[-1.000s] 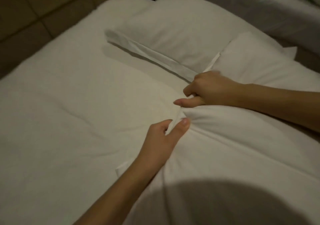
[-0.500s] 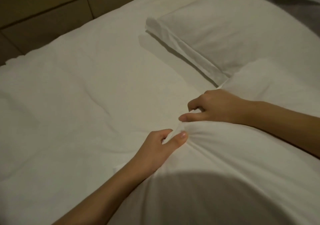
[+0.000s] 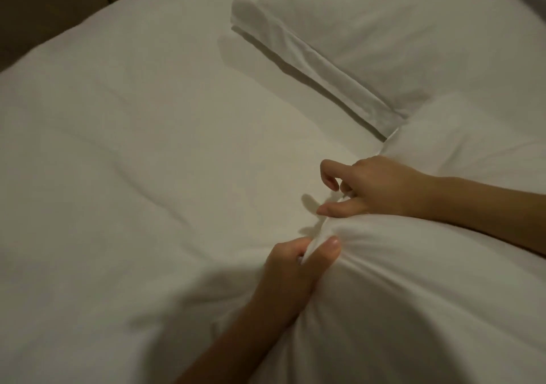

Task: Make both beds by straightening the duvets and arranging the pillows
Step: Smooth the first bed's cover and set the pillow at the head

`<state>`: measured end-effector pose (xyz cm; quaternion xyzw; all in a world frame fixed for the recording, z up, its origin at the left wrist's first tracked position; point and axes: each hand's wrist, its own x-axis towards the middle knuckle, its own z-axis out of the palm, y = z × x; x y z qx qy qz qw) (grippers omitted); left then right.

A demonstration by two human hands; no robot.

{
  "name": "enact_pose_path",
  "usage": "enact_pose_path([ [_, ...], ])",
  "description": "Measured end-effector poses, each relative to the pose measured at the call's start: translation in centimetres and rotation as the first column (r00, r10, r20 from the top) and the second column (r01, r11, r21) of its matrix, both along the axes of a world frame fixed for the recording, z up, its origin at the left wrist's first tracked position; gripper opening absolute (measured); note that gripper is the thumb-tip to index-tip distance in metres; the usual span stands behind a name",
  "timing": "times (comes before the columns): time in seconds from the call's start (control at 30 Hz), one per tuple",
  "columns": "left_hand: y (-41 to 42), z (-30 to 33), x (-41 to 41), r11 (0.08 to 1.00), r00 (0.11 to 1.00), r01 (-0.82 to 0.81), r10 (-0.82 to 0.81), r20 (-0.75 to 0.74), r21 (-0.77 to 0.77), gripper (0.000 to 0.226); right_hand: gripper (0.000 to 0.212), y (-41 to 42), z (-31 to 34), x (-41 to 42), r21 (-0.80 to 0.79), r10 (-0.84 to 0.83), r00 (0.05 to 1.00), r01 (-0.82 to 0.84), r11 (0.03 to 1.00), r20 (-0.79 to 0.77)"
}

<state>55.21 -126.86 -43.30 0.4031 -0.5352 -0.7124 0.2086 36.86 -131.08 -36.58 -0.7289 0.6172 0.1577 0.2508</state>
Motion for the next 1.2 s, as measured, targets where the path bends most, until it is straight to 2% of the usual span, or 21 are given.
enact_pose_path([
  [0.23, -3.3, 1.0, 0.5, 0.994, 0.994, 0.110, -0.110, -0.003, -0.022, 0.052, 0.058, -1.8, 1.1, 0.0, -0.037, -0.081, 0.997, 0.081, 0.996, 0.002],
  [0.4, -8.5, 2.5, 2.3, 0.993, 0.994, 0.113, -0.113, 0.003, -0.030, 0.050, 0.058, -6.3, 2.6, 1.6, -0.101, -0.090, 0.996, 0.092, 0.991, 0.018],
  [0.6, -17.7, 4.4, 6.7, 0.998, 0.998, 0.056, -0.055, 0.015, -0.043, 0.054, 0.042, -15.6, 4.4, 6.3, -0.152, -0.080, 0.995, 0.089, 0.984, 0.060],
  [0.7, -22.8, 6.3, 9.3, 0.994, 0.999, 0.032, -0.031, 0.016, -0.102, 0.060, 0.043, -20.8, 5.6, 8.7, -0.189, -0.081, 0.990, 0.102, 0.977, 0.116],
  [0.87, -30.9, 10.5, 14.1, 0.985, 0.997, -0.045, 0.055, 0.055, -0.167, 0.048, 0.042, -29.5, 8.3, 13.5, -0.265, -0.030, 0.980, 0.083, 0.961, 0.198],
  [1.03, -37.0, 12.9, 19.9, 0.964, 0.986, -0.128, 0.149, 0.072, -0.235, 0.066, 0.041, -36.6, 10.2, 19.2, -0.320, 0.061, 0.953, 0.039, 0.947, 0.297],
  [1.2, -40.5, 14.3, 23.3, 0.961, 0.988, -0.149, 0.156, 0.009, -0.232, 0.051, 0.039, -41.0, 11.2, 22.4, -0.367, 0.135, 0.930, 0.000, 0.930, 0.343],
])
